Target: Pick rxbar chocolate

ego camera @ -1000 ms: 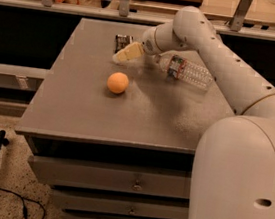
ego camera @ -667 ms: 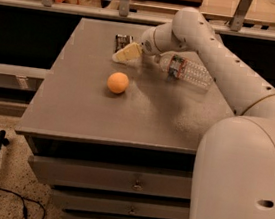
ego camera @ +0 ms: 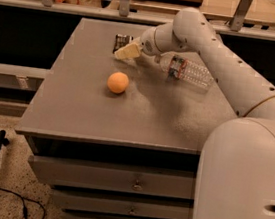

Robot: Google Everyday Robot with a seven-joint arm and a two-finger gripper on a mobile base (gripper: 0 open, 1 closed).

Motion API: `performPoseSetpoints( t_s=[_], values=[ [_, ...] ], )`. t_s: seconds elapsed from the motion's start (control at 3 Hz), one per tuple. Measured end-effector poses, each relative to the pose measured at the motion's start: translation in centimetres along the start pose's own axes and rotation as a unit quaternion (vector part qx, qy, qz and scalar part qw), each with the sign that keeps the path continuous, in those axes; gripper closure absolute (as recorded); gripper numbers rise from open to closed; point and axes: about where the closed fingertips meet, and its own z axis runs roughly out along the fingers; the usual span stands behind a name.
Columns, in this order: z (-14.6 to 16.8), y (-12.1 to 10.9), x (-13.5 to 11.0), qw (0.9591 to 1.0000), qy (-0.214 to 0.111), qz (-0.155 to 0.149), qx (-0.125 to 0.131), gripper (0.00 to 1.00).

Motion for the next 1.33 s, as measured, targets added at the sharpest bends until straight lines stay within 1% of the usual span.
performPoseSetpoints(
  t_s=[0.33, 0.67, 1.33],
  values=[
    [-0.13, 0.02, 0.03, 1.0, 0.001, -0.002, 0.002, 0.85],
    [-0.13, 0.02, 0.03, 1.0, 0.001, -0.002, 0.002, 1.0],
    [-0.13, 0.02, 0.03, 1.0, 0.001, -0.002, 0.002, 1.0]
  ],
)
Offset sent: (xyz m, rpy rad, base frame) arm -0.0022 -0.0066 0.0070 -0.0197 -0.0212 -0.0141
